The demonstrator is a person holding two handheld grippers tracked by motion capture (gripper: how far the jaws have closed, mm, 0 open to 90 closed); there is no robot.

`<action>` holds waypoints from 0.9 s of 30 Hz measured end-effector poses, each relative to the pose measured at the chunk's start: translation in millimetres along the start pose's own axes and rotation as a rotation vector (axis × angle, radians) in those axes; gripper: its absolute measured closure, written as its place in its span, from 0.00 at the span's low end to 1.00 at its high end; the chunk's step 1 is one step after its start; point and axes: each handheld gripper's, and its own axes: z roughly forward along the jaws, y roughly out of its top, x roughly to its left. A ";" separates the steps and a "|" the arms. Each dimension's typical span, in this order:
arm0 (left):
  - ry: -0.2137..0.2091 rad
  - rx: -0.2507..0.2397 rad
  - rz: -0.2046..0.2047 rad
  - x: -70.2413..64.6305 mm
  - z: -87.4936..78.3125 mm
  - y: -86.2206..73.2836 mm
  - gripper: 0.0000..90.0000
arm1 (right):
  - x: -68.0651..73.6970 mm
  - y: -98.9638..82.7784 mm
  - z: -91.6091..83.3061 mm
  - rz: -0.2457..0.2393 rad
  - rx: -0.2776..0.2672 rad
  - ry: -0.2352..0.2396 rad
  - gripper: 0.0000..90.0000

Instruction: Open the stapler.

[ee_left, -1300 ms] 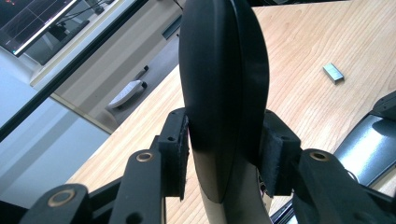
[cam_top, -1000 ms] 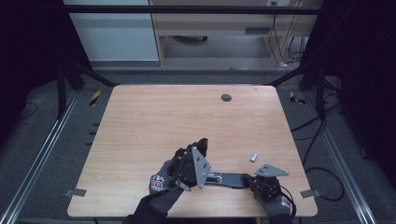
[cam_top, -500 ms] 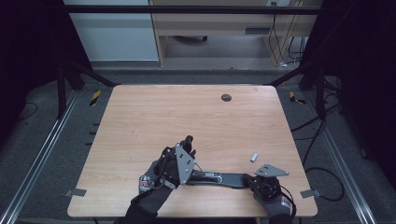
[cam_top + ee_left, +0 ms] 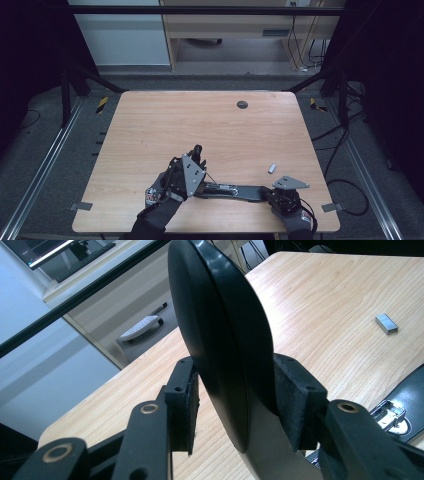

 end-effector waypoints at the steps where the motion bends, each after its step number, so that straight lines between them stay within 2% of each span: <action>1: 0.001 0.001 -0.008 1.8 -0.5 -1.1 0.61 | -0.1 0.0 0.0 0.000 0.000 0.001 1.00; 4: -0.001 0.004 -0.042 9.7 -2.6 -6.1 0.60 | -0.6 -0.2 0.4 -0.004 -0.003 -0.001 1.00; 5: -0.001 0.004 -0.042 9.7 -2.6 -6.1 0.60 | -0.6 -0.2 0.4 -0.004 -0.003 -0.001 1.00; 8: -0.009 -0.004 -0.095 21.5 -6.2 -16.6 0.59 | -0.7 -0.1 0.2 0.003 -0.001 0.001 1.00; 10: -0.010 -0.009 -0.110 24.8 -7.4 -20.3 0.59 | -0.6 0.0 0.2 0.003 0.000 0.001 1.00; 27: -0.009 -0.033 -0.144 37.1 -12.1 -38.3 0.56 | -1.5 0.7 0.2 -0.001 0.005 0.005 1.00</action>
